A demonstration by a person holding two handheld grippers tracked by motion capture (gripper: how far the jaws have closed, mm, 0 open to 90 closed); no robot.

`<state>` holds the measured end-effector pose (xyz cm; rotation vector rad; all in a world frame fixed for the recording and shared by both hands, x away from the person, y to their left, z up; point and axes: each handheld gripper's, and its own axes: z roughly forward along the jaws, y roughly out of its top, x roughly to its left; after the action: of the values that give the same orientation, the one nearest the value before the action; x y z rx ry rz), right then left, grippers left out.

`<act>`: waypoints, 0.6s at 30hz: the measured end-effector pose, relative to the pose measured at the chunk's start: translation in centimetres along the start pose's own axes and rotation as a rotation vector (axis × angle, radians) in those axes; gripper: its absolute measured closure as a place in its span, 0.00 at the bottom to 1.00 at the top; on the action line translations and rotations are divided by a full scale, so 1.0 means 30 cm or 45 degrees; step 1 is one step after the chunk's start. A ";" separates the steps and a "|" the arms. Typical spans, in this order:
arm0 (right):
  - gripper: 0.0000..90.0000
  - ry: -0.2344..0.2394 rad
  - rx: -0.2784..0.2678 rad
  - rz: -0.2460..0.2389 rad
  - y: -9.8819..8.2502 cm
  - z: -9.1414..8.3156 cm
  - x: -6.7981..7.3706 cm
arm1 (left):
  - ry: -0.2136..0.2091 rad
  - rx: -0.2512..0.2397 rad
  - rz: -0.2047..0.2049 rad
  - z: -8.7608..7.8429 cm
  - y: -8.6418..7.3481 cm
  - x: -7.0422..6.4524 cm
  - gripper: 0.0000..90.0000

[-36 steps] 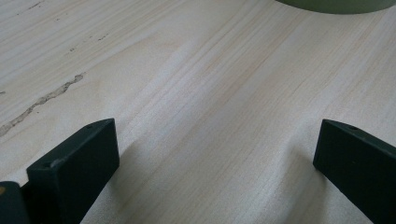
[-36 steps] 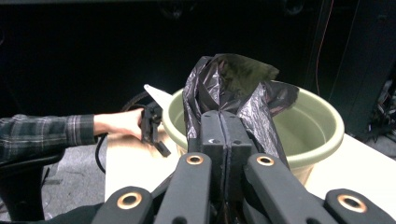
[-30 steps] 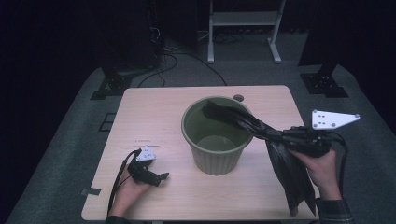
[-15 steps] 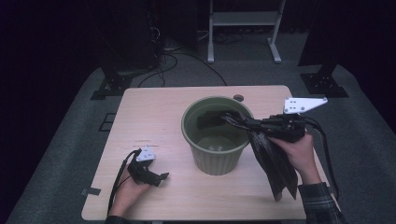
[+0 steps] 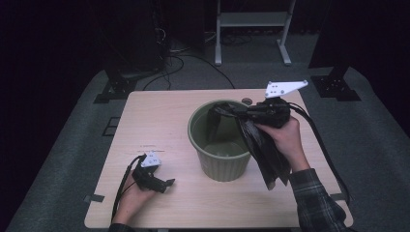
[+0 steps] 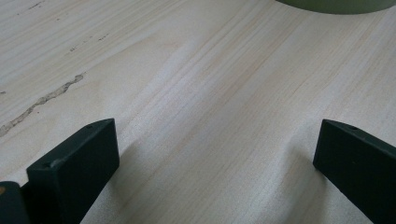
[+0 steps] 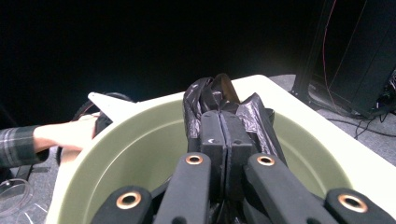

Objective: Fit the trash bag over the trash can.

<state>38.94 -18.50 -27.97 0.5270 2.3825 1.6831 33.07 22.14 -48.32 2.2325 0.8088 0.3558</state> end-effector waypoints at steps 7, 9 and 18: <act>0.73 -0.061 0.046 0.004 0.052 0.074 -0.020 | -0.001 0.000 0.001 0.000 0.000 0.000 0.00; 0.72 -0.067 0.054 0.003 0.052 0.067 -0.018 | -0.002 0.002 0.001 0.000 0.000 0.001 0.00; 0.62 -0.127 0.016 -0.006 0.008 -0.079 0.019 | -0.002 0.002 0.002 0.000 0.001 0.001 0.00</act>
<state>37.64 -20.30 -26.90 0.5922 2.3243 1.6014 33.09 22.14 -48.31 2.2349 0.8069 0.3540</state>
